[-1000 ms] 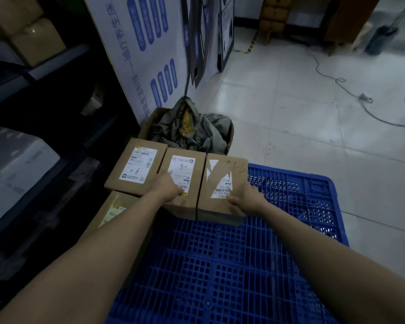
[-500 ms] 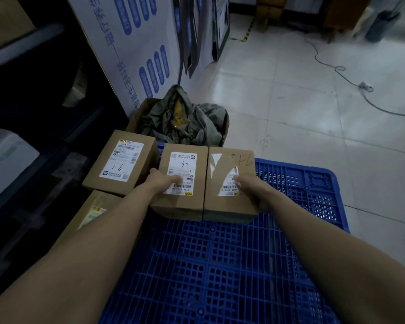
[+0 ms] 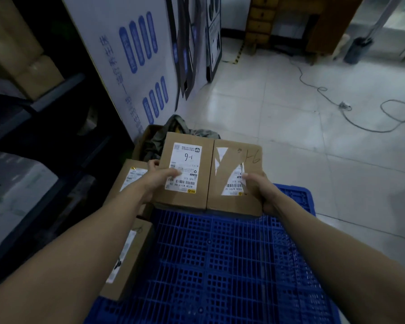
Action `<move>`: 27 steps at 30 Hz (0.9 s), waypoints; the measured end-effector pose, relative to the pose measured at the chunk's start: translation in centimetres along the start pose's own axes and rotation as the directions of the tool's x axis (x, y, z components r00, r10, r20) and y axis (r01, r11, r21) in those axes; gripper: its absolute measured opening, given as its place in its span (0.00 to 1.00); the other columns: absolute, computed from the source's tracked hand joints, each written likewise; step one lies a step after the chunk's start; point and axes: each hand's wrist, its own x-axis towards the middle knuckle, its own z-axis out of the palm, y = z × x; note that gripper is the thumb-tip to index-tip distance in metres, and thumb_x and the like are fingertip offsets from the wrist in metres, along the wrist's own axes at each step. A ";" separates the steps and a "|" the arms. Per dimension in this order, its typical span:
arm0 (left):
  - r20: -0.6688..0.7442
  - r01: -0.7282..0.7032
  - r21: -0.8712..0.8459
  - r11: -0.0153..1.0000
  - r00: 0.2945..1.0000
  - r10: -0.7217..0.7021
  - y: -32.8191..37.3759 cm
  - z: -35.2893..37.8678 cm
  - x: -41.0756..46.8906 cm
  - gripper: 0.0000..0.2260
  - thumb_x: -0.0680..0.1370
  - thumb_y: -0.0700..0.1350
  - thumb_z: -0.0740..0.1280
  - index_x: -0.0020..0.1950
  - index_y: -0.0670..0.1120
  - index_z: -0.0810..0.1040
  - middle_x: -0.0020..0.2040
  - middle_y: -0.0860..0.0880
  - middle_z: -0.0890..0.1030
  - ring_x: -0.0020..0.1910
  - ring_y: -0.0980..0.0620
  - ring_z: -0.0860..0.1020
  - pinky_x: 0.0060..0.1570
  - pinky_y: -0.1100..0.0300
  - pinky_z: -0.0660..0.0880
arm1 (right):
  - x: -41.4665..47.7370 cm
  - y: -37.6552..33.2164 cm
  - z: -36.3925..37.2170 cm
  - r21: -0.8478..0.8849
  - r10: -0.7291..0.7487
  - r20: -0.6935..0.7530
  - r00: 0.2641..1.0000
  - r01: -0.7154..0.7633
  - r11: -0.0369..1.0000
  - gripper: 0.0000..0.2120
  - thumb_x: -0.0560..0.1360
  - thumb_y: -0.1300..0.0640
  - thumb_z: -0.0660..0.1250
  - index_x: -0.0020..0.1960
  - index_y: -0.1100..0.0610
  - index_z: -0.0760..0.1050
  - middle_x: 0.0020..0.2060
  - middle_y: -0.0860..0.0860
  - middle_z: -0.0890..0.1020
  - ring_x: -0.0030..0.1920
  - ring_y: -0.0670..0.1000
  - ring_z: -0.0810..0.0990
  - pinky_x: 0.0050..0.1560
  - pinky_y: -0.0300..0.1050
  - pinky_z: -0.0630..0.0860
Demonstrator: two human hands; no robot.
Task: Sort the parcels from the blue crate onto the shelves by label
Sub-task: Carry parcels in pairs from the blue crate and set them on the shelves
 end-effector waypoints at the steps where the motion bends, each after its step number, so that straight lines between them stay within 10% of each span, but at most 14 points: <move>1: 0.015 -0.006 -0.037 0.999 1.000 0.006 1.5 -0.6 -1.2 0.29 0.70 0.42 0.74 0.61 0.50 0.59 0.54 0.44 0.79 0.45 0.46 0.82 0.39 0.53 0.79 | -1.3 -1.4 0.5 -0.002 -0.039 0.005 0.999 0.039 0.999 0.29 0.72 0.52 0.71 0.68 0.47 0.62 0.59 0.59 0.79 0.53 0.62 0.82 0.46 0.60 0.81; 8: 0.007 -0.121 -0.176 0.977 0.992 0.124 12.2 -6.0 -10.9 0.35 0.69 0.40 0.74 0.70 0.36 0.60 0.63 0.35 0.75 0.52 0.40 0.81 0.46 0.47 0.81 | -9.9 -12.3 6.7 -0.016 -0.229 0.095 0.969 0.232 0.973 0.29 0.72 0.56 0.71 0.68 0.45 0.62 0.47 0.54 0.85 0.42 0.57 0.86 0.37 0.55 0.81; 17: -0.130 -0.322 -0.185 0.928 0.944 0.302 18.6 -16.6 -26.0 0.36 0.64 0.44 0.72 0.71 0.44 0.65 0.57 0.39 0.81 0.55 0.39 0.80 0.56 0.43 0.77 | -18.5 -19.5 18.4 -0.112 -0.229 0.445 0.866 0.307 0.945 0.24 0.68 0.54 0.71 0.64 0.53 0.72 0.47 0.54 0.86 0.41 0.53 0.85 0.36 0.46 0.81; 27: -0.598 -0.443 -0.244 0.863 0.769 0.225 9.9 -24.6 -45.2 0.34 0.65 0.49 0.71 0.70 0.46 0.68 0.56 0.42 0.82 0.47 0.46 0.83 0.38 0.55 0.80 | -25.8 -16.5 33.3 -0.155 -0.087 0.846 0.526 0.399 0.904 0.35 0.62 0.56 0.78 0.64 0.42 0.68 0.49 0.52 0.85 0.44 0.54 0.86 0.39 0.49 0.81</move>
